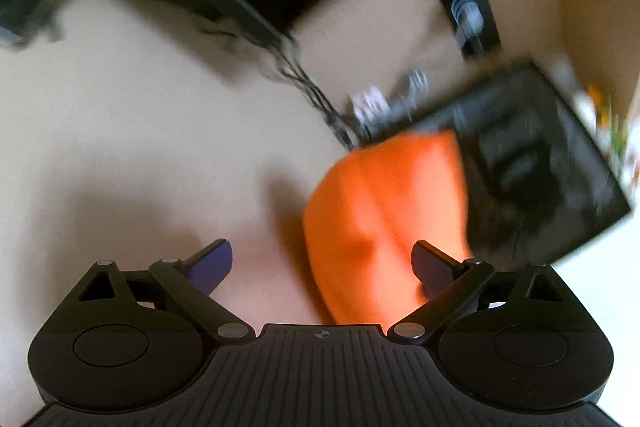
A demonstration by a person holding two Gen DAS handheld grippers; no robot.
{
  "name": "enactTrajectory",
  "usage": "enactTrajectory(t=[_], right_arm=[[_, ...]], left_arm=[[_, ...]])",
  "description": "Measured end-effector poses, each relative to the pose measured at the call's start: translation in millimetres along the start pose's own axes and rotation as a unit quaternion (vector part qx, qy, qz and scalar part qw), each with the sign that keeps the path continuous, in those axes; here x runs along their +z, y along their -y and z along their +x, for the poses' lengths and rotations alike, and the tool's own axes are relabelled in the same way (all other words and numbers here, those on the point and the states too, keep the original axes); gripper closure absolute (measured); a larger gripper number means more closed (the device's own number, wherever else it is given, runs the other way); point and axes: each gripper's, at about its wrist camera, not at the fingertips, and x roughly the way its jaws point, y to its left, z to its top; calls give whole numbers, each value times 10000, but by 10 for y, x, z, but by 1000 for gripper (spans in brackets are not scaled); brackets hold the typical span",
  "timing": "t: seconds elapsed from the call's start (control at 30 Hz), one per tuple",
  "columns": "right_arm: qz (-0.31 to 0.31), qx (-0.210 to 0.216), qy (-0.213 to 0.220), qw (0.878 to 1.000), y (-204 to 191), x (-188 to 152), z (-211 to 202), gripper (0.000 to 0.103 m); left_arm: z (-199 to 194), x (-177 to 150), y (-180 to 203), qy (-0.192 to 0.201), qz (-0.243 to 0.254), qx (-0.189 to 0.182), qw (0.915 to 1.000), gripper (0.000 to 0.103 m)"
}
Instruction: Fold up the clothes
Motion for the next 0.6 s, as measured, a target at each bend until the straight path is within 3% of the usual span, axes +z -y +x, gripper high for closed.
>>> enactTrajectory(t=[0.07, 0.2, 0.27, 0.37, 0.43, 0.57, 0.6], right_arm=[[-380, -428, 118, 9983, 22, 21, -94, 83], [-812, -792, -173, 9934, 104, -99, -153, 82], [-994, -935, -312, 9901, 154, -143, -67, 82], [-1147, -960, -560, 9872, 183, -246, -8, 82], [-1519, -974, -632, 9815, 95, -325, -18, 82], [-2405, -1171, -705, 9610, -75, -400, -25, 80], [-2574, -1243, -623, 9562, -118, -400, -60, 73]], left_arm=[[167, -6, 184, -138, 396, 89, 9991, 4], [487, 35, 485, -286, 914, 310, 9949, 4], [597, 55, 570, -336, 1055, 345, 9932, 4], [725, 39, 629, -395, 1372, 679, 9874, 4], [798, 19, 629, -421, 1512, 1064, 9819, 3], [912, 56, 561, -499, 1507, 1329, 9783, 2], [945, 55, 552, -569, 1546, 1429, 9759, 2]])
